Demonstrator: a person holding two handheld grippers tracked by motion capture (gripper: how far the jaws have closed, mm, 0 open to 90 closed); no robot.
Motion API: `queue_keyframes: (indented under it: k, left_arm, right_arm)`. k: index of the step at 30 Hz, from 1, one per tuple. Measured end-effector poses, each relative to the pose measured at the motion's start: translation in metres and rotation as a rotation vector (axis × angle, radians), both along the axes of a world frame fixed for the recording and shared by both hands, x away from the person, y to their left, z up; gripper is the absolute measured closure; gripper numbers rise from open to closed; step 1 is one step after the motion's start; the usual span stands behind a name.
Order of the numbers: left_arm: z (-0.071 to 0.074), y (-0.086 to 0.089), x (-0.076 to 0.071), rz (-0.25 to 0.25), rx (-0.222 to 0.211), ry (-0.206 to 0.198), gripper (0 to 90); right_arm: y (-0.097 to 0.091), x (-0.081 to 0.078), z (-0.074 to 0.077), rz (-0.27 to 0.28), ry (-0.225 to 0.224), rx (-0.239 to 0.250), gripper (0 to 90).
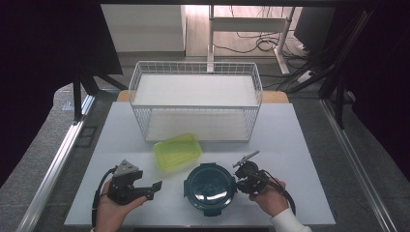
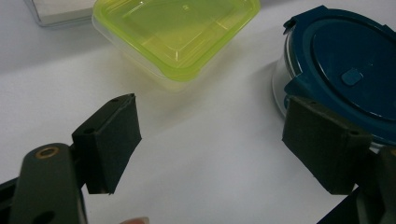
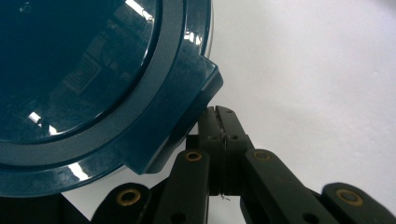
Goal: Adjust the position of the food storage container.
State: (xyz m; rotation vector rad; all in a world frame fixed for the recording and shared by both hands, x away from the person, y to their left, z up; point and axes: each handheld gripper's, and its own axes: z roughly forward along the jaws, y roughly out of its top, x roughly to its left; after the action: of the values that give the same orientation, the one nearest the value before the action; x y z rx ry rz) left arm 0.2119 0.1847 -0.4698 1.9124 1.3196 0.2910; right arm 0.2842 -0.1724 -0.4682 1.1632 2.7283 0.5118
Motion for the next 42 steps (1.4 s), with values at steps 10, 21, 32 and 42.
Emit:
queue_keyframes:
  k: [10,21,32,42]
  left_arm:
    - [-0.003,-0.001,0.000,0.000,-0.003,0.001,19.2]
    - [-0.002,-0.004,-0.001,-0.006,-0.008,-0.026,20.3]
    - [-0.001,0.002,-0.001,0.005,-0.030,-0.029,18.5]
    - [-0.003,0.000,-0.001,-0.007,-0.046,-0.010,18.5]
  right_arm:
    - [-0.005,-0.002,0.004,0.015,-0.048,0.028,89.1]
    - [-0.053,-0.027,0.038,-0.114,-0.245,0.319,68.7]
    - [-0.069,-0.034,0.024,-0.144,-0.263,0.427,22.3]
    - [-0.070,-0.035,0.018,-0.134,-0.224,0.490,20.8]
